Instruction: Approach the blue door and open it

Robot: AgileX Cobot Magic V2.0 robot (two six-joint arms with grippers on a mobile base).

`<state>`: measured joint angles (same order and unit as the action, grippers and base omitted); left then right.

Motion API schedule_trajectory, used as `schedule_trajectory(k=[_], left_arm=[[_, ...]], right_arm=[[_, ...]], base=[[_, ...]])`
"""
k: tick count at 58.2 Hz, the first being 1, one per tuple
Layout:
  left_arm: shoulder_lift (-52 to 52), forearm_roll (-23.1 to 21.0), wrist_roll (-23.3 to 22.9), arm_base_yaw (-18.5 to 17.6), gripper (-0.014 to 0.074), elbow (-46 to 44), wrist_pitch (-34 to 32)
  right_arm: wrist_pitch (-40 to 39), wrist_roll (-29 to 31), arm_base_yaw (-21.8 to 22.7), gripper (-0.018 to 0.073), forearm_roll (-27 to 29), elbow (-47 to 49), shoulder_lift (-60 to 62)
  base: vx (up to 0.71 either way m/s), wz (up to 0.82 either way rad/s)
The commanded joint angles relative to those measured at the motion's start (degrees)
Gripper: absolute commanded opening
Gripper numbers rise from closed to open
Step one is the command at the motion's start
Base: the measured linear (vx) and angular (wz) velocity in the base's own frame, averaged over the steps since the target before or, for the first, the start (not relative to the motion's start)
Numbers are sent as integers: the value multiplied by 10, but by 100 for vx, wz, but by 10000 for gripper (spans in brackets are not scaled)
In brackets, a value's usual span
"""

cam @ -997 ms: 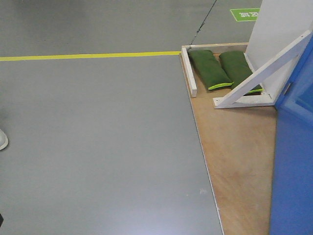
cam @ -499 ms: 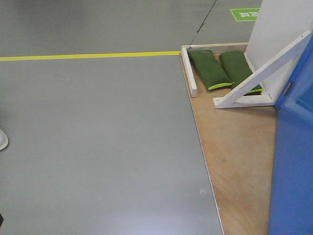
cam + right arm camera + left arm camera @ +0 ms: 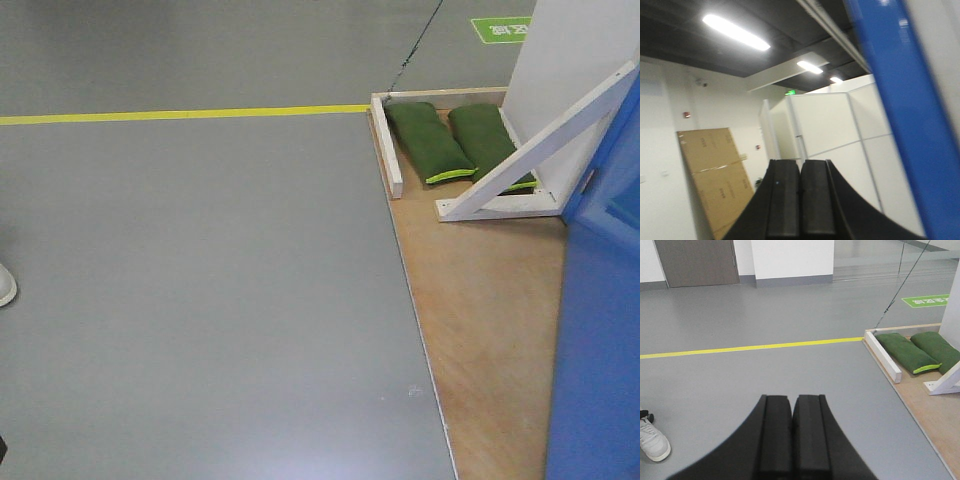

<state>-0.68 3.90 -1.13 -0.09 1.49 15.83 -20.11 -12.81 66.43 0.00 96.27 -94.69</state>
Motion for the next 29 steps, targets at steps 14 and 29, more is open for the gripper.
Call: schedule_trajectory(k=[14, 29], left_arm=[[-7, -1, -4, -4, 73, -15, -49], [-7, -1, -4, -4, 73, -15, -49]], right_arm=[[-47, 3, -43, 12, 16, 18, 26], [47, 4, -40, 12, 8, 18, 38]], base=[[0, 0], [0, 0]])
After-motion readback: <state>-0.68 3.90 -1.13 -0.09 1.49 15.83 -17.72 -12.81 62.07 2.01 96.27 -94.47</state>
